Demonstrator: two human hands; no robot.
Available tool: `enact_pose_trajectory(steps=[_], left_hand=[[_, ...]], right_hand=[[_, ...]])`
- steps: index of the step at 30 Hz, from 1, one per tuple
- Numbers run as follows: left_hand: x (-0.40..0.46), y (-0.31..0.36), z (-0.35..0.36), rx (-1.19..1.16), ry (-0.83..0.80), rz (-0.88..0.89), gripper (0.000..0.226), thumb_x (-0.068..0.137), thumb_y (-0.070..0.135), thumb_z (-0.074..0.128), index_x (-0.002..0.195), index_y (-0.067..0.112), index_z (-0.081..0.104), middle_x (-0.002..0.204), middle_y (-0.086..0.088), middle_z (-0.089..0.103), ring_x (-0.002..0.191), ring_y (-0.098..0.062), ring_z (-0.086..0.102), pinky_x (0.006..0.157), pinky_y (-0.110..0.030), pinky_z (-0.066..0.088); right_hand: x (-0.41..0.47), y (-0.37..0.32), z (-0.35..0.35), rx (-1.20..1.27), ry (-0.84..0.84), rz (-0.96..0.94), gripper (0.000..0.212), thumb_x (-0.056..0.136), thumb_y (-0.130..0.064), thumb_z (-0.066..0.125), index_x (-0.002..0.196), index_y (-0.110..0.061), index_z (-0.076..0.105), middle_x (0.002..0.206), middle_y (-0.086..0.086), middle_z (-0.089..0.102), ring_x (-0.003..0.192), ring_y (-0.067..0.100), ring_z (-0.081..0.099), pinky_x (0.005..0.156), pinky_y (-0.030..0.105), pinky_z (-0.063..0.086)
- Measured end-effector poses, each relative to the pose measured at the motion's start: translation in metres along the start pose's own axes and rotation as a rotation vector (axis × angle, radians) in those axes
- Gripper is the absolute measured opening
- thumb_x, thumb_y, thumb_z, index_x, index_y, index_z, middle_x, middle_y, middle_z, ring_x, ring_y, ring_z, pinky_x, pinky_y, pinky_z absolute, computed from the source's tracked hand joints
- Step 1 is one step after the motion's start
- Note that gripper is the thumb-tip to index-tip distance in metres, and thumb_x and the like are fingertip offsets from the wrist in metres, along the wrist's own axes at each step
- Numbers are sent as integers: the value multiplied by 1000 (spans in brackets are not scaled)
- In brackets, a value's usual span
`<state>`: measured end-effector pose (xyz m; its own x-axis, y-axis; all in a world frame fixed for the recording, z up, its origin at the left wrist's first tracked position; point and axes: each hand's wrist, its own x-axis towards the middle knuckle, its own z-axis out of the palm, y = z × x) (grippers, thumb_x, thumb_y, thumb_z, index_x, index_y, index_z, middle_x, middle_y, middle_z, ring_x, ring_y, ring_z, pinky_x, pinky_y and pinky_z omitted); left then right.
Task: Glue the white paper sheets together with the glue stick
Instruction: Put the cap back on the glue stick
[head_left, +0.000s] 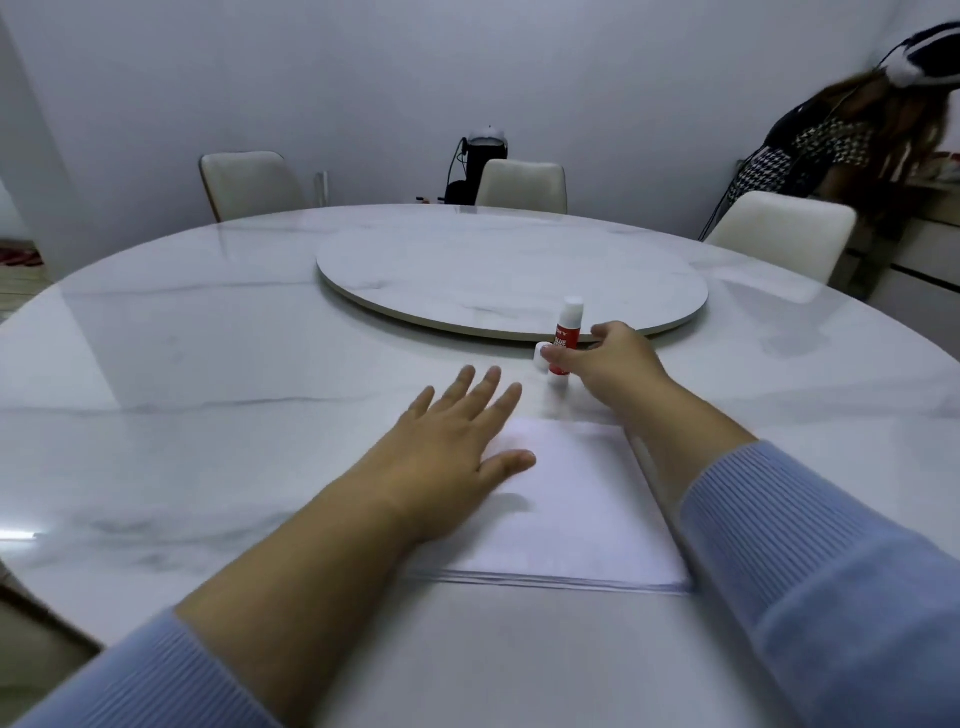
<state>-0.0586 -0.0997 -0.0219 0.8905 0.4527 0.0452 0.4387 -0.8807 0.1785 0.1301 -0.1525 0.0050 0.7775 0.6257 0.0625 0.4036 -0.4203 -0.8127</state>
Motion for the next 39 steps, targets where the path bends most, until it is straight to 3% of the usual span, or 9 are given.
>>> enact_pose_trajectory(steps=[4, 8, 11, 14, 18, 24, 30, 34, 39], left_hand=[[0, -4, 1, -118, 70, -42, 64, 95, 54, 21, 149, 31, -2, 160, 9, -8, 145, -6, -13, 119, -31, -4], [-1, -2, -5, -346, 230, -58, 60, 96, 49, 28, 149, 32, 7, 159, 14, 6, 145, -1, 0, 114, -20, 2], [0, 1, -15, -843, 402, -101, 57, 93, 44, 42, 146, 32, 25, 151, 13, 33, 139, -3, 28, 114, -23, 20], [0, 4, -20, -1339, 334, -109, 47, 91, 37, 53, 137, 27, 46, 135, 11, 56, 123, -4, 50, 110, -33, 35], [3, 4, -15, -1403, 353, -144, 22, 89, 24, 60, 104, 10, 68, 99, -5, 71, 108, -27, 63, 103, -46, 43], [4, -3, -15, -1741, 415, -124, 16, 87, 10, 56, 99, 7, 66, 88, -2, 73, 83, -9, 69, 82, -18, 54], [4, -5, -13, -1775, 446, -149, 30, 70, 18, 65, 96, 5, 67, 84, -3, 76, 82, -13, 71, 83, -23, 56], [3, -6, -16, -1765, 453, -120, 35, 67, 18, 65, 98, 2, 67, 83, -4, 76, 79, -14, 72, 78, -22, 57], [1, -2, -18, -1734, 483, -92, 31, 66, 13, 66, 96, 4, 67, 83, -5, 76, 79, -15, 72, 72, -21, 57]], right_hand=[[17, 9, 17, -11, 87, -20, 32, 71, -45, 74, 88, -20, 66, 99, 1, 71, 87, 20, 66, 81, 36, 54], [7, 3, 12, -27, 201, -164, 22, 82, -34, 65, 92, -15, 65, 96, 5, 68, 84, 22, 61, 65, 30, 46], [-26, -13, 2, 246, -32, -277, 13, 93, -25, 55, 104, -20, 57, 92, -2, 62, 87, 19, 59, 72, 31, 48], [-64, -16, 4, 357, -356, -280, 10, 94, -19, 54, 101, -24, 60, 82, 3, 54, 72, 16, 54, 65, 32, 52], [-85, -9, 10, 409, -404, -166, 15, 85, -20, 66, 91, -6, 68, 75, 8, 65, 63, 18, 60, 57, 23, 46], [-91, -12, 4, 970, -611, 232, 20, 90, -2, 53, 101, 14, 60, 82, 24, 68, 65, 26, 71, 63, 29, 61], [-89, -8, 15, 402, -280, -93, 37, 63, -7, 85, 94, -11, 66, 78, 2, 66, 67, 12, 65, 78, 34, 58], [-91, -12, 11, 776, -546, 164, 27, 89, -24, 61, 90, 3, 64, 75, 15, 69, 63, 19, 68, 64, 28, 59], [-87, -7, 13, 620, -335, -9, 20, 80, -3, 70, 99, -5, 65, 82, 9, 63, 66, 13, 63, 67, 23, 55]])
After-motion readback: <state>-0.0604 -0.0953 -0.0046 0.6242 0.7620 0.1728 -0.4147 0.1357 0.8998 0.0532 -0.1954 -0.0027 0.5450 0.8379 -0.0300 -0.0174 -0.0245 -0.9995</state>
